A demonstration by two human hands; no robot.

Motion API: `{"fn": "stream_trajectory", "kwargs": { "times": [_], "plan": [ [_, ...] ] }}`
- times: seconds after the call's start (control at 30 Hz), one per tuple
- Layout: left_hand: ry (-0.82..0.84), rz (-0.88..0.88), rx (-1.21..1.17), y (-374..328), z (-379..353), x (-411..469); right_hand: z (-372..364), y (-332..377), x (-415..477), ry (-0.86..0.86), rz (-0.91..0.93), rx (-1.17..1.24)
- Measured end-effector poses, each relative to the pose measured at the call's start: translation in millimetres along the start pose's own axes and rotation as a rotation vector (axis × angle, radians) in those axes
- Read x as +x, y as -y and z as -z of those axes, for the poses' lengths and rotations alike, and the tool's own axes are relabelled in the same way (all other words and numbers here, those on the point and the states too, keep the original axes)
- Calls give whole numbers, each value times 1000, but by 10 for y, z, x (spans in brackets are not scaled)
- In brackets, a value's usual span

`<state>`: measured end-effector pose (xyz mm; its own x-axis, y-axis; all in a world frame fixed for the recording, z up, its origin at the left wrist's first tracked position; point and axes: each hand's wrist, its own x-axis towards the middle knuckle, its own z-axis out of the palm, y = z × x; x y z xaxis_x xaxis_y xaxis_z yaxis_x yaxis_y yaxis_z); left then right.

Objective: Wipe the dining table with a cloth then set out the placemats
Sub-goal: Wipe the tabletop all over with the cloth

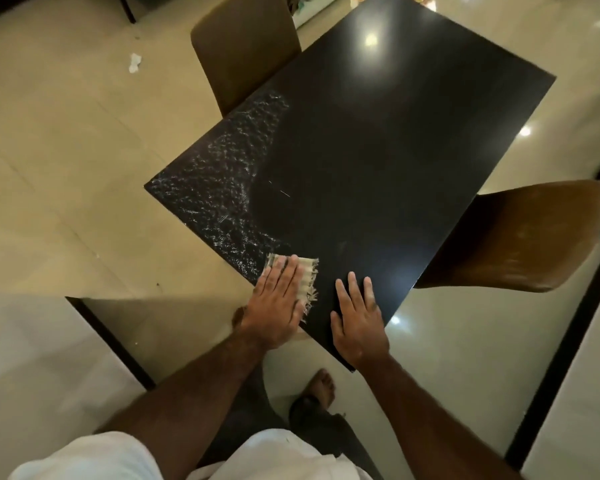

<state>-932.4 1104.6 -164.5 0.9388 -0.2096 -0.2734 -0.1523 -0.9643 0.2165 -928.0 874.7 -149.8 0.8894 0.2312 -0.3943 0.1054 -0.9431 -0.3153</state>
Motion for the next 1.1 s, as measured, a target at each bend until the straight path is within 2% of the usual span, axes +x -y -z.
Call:
{"fn": "stream_trajectory", "kwargs": {
  "times": [0.2, 0.33, 0.47, 0.6, 0.73, 0.83, 1.0, 1.1],
  "plan": [
    [-39, -19, 65, 589, 201, 482, -17, 463, 593, -110, -39, -126],
    [-81, -62, 39, 568, 308, 798, 89, 634, 1038, -197, -99, -147],
    [-30, -168, -18, 530, 336, 832, 215, 662, 1360, -237, -170, -151],
    [76, -300, 16, 905, 354, 529, 250, 730, 1452, -253, -204, -145],
    [74, -198, 75, 1427, 460, 469, 264, 779, 1463, -264, -226, -123],
    [55, -93, 111, 1643, 579, 767, 275, 790, 1467, -268, -233, -128],
    [-26, 69, 51, 1310, 656, 1190, 313, 777, 1452, -257, -229, -119],
    [28, -29, 37, 967, 558, 1066, 323, 764, 1451, -257, -221, -124]
  ]
}}
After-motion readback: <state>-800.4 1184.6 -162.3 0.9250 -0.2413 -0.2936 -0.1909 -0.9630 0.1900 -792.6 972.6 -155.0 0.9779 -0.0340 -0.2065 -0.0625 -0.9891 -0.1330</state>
